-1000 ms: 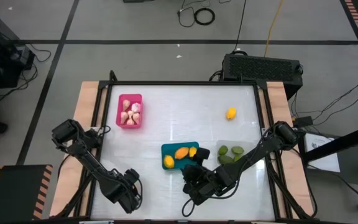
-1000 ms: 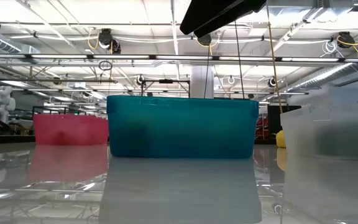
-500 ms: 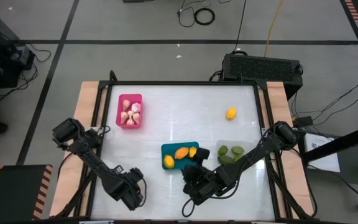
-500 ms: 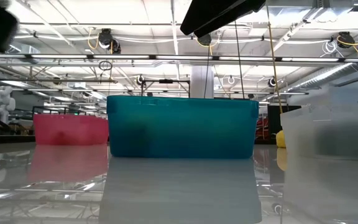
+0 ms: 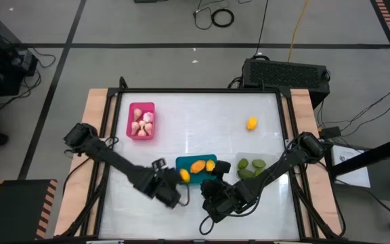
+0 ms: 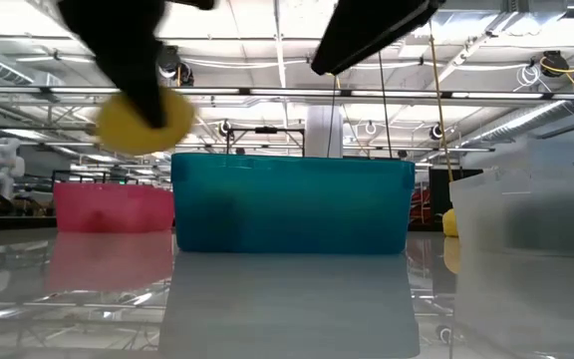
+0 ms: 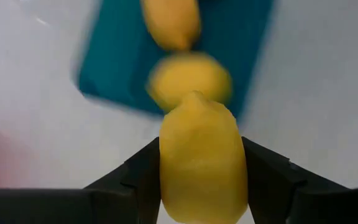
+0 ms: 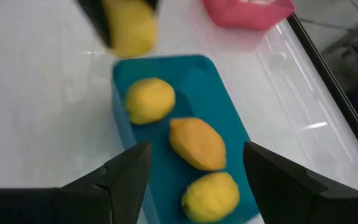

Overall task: Sort produce into baskets
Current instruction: Put the yellow lemon into the blue bin

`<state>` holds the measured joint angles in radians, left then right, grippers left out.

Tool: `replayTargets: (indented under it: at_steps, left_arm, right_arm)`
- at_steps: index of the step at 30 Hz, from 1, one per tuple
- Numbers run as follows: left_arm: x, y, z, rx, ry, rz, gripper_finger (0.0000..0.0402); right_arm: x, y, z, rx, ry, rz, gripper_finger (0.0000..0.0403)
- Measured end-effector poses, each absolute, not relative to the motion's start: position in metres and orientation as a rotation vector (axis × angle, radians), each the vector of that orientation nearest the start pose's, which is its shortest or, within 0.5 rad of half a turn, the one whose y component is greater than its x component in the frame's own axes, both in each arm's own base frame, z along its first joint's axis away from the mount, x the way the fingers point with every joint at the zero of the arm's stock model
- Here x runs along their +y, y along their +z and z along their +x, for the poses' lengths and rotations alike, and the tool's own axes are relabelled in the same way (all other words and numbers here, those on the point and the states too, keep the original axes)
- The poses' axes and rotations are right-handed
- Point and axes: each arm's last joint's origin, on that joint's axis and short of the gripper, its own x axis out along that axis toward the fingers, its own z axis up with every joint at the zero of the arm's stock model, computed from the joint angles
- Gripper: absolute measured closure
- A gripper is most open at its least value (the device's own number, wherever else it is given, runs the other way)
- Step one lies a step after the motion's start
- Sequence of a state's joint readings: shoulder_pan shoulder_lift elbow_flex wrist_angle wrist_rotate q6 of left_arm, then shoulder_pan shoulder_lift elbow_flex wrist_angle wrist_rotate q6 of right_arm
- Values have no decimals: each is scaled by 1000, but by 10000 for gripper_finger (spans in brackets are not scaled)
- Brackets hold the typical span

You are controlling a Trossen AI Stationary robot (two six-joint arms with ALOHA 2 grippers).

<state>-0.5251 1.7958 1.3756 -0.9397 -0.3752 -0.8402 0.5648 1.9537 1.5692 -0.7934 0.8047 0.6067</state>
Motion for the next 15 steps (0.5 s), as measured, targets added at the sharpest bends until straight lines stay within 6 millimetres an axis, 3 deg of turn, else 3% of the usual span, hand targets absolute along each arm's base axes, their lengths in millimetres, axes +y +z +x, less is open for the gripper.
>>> replayTargets:
  at_steps: [7,15]
  left_arm:
    - [-129,226,331,1102,363,-82,215]
    - [-114,230,348,1018,311,-91,214]
  right_arm:
    - [193,228,343,842,-519,-177,154]
    - [191,227,341,852,-538,-178,154]
